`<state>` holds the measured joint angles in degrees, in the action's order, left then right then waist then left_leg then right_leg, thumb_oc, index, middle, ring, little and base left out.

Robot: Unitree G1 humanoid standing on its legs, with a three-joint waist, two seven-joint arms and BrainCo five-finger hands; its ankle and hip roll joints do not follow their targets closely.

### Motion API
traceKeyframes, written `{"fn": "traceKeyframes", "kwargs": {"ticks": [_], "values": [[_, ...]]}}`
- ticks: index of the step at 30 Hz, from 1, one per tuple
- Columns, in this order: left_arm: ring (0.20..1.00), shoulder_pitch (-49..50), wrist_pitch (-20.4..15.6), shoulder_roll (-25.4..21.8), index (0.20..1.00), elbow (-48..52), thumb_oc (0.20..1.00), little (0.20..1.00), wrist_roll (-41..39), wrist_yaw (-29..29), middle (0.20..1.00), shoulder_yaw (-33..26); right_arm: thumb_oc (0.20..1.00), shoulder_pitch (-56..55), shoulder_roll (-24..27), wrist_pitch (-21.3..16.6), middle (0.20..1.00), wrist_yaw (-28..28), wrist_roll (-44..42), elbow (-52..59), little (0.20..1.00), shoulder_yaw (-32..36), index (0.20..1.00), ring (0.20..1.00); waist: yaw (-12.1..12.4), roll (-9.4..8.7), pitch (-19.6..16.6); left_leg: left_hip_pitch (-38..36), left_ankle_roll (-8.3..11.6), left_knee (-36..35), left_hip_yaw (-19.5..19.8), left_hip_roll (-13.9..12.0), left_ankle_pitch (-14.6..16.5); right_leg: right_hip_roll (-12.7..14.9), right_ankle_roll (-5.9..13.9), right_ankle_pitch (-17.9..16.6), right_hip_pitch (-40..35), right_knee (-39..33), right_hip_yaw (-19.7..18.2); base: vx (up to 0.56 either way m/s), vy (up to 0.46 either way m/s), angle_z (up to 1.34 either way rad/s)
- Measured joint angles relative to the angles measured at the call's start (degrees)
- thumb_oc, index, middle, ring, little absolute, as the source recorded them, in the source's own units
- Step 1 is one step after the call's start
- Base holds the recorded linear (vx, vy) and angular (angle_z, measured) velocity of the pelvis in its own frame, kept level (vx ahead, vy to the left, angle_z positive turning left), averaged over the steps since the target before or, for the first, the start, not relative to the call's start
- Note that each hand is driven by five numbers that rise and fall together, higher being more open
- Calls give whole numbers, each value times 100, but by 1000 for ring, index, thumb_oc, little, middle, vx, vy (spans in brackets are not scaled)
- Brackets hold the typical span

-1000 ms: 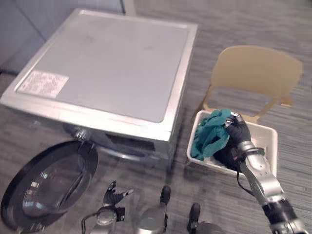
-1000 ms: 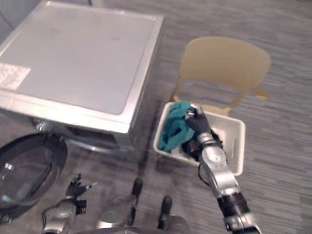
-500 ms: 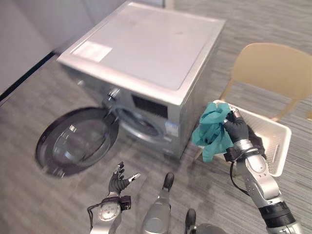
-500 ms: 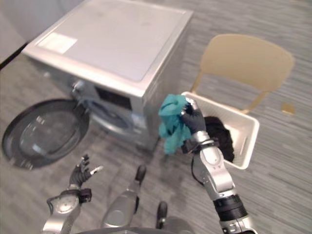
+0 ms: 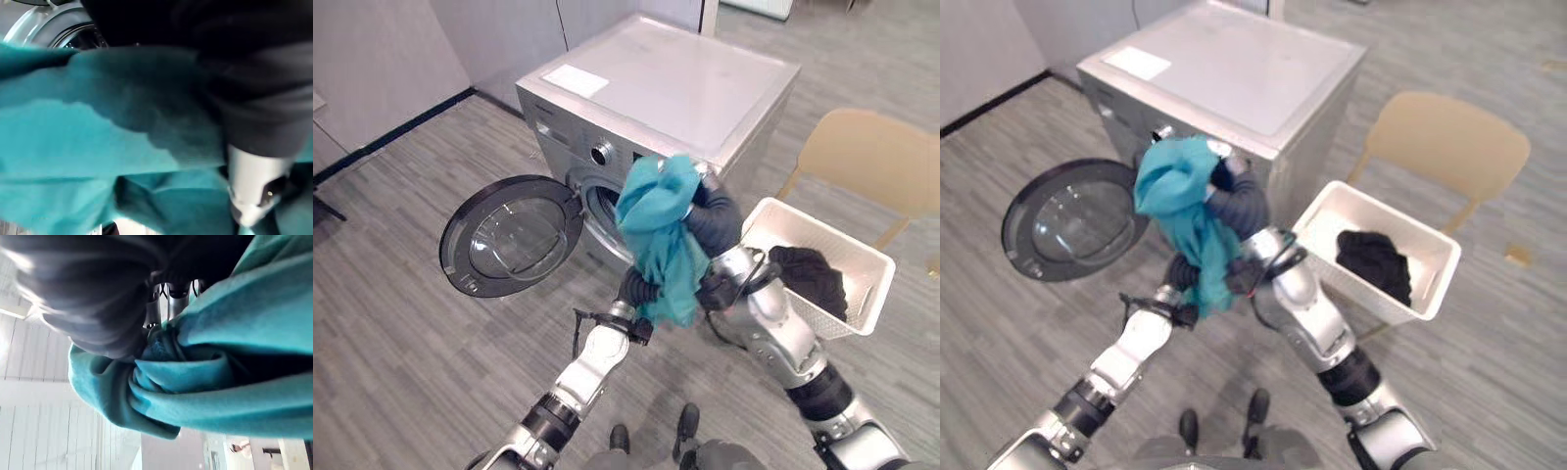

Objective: Grab the laundry basket,head to the washer,open it,put in the laundry and shut it.

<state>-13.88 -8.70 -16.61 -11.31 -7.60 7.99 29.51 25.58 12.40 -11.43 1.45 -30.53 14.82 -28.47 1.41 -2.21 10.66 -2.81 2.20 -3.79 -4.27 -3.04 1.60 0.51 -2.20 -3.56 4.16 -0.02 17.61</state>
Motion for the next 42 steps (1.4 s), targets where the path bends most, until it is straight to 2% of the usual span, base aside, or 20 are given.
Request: {"fn": "traceKeyframes", "kwargs": {"ticks": [3,4,5,8,9,10,11,14,16,18,20,21,25,30,32,34,36,40,41,42], "values": [[1000,-187,-1,19,1000,-293,1000,1000,312,197,1000,159,200,113,-80,15,200,-55,-322,-12,200,-379,200,200,55,31,-164,32,-147,-21,6,175,-121,174,73,-53,82,83,-90,-21,123,13],[536,-239,0,-25,536,-399,536,536,428,256,536,159,200,114,-84,23,200,-78,-393,-15,200,-453,200,200,77,28,-175,1,-166,-17,-1,202,-184,218,96,-68,74,93,-91,-27,88,12],[200,-237,0,-66,200,-411,200,200,437,330,200,159,200,113,-134,28,200,-94,-427,-15,200,-493,200,200,87,23,-181,-12,-166,-14,-4,241,-187,251,122,-88,65,98,-173,-27,88,6],[200,-266,6,-173,200,-511,200,200,569,401,200,103,200,48,-73,40,200,-112,-603,-22,200,-541,200,200,104,16,-189,-15,-171,-9,5,318,-199,318,161,-154,56,79,-234,-15,56,1],[200,-263,6,-184,200,-511,200,200,571,400,200,92,404,11,-56,40,404,-114,-607,-22,404,-537,404,404,103,16,-189,-15,-170,-9,10,327,-199,325,164,-156,46,62,-240,-12,24,3],[200,-235,7,-234,200,-510,200,200,565,390,200,58,940,-147,91,40,940,-162,-605,-29,940,-479,940,940,99,16,-189,-13,-170,-9,27,349,-199,325,170,-159,33,60,-284,-11,10,8],[200,-211,7,-222,200,-507,200,200,560,387,200,30,1000,-291,115,41,1000,-193,-603,-26,1000,-396,1000,1000,91,17,-189,-15,-170,-7,42,348,-199,313,176,-155,29,67,-425,-5,12,12],[200,-50,20,-298,200,-442,200,200,538,336,200,-165,1000,-795,314,100,1000,-236,-502,-177,1000,-48,1000,1000,36,15,-190,-46,-170,-11,42,348,-199,236,239,-127,0,49,-1041,6,-1,6],[200,139,13,-376,200,-404,200,200,506,296,200,-396,1000,-1162,442,179,1000,-215,-275,-337,1000,245,1000,1000,23,17,-191,-76,-170,-24,36,332,-198,226,268,-146,-64,-45,-1118,48,-42,-6],[200,744,4,-490,200,-219,200,200,175,143,200,-878,1000,-1978,738,335,1000,-201,285,-775,1000,907,1000,1000,12,26,-195,-200,-154,-79,39,271,-188,170,273,-154,-246,-189,-1117,69,-65,-1],[200,1088,6,-574,200,-210,200,200,63,44,200,-1077,1000,-2316,1013,474,1000,-125,617,-975,1000,1151,1000,1000,6,37,-196,-228,-122,-84,55,237,-164,131,283,-156,-345,-281,-1108,56,-75,6],[200,1499,2,-561,200,-171,200,200,-220,-159,200,-1315,1000,-2656,1052,503,1000,-129,1090,-1148,1000,1504,1000,1000,-10,62,-212,-238,-88,-84,117,208,-141,99,283,-157,-422,-374,-1066,50,-92,14],[200,2423,169,-535,200,-381,200,200,-802,-570,200,-1676,1000,-3159,1309,695,1000,-82,1972,-1877,1000,1971,1000,1000,-56,131,-246,-237,-80,-83,189,148,-136,36,291,-158,-475,-453,-1017,40,-82,9],[200,2888,429,-414,200,-958,200,200,-1028,-832,200,-1905,1000,-3510,1448,955,1000,-148,2672,-2470,1000,2136,1000,1000,-70,247,-256,-219,-81,-98,235,131,-133,28,314,-140,-477,-453,-982,35,-71,4],[200,2988,407,-186,200,-1252,200,200,-1029,-948,200,-2250,1000,-3566,1436,835,1000,-204,2890,-2877,1000,2138,1000,1000,-53,270,-268,-235,-83,-106,312,125,-131,21,309,-133,-521,-454,-954,16,-60,12],[200,3015,433,-152,200,-1545,200,200,-1016,-889,200,-2495,1000,-3747,1472,925,1000,-239,3278,-3158,1000,2141,1000,1000,-55,278,-263,-186,-100,-116,369,117,-98,21,293,-122,-506,-453,-864,2,-75,18],[200,2973,426,-166,200,-1789,200,200,-953,-785,200,-2566,1000,-3795,1455,865,1000,-240,3316,-3267,1000,2129,1000,1000,4,305,-259,-116,-95,-86,408,102,-118,6,293,-122,-454,-452,-844,-55,-90,14],[200,2656,422,-40,200,-2113,200,200,-932,-529,200,-2598,1000,-3698,1285,832,1000,-120,3492,-3887,1000,2046,1000,1000,46,261,-89,412,47,439,702,200,-245,75,236,-82,-347,-455,-586,-40,-42,58],[200,2523,418,37,200,-2124,200,200,-927,-465,200,-2602,1000,-3631,1262,823,1000,-47,3490,-3890,1000,2034,1000,1000,80,263,55,704,140,703,681,246,-302,145,178,-43,-343,-462,-377,71,10,97],[200,2361,417,78,200,-2113,200,200,-925,-392,200,-2600,1000,-3573,1222,827,1000,0,3490,-3886,1000,2024,1000,1000,24,147,199,907,270,912,444,300,-428,285,134,-34,-336,-495,-167,84,27,99]]}}
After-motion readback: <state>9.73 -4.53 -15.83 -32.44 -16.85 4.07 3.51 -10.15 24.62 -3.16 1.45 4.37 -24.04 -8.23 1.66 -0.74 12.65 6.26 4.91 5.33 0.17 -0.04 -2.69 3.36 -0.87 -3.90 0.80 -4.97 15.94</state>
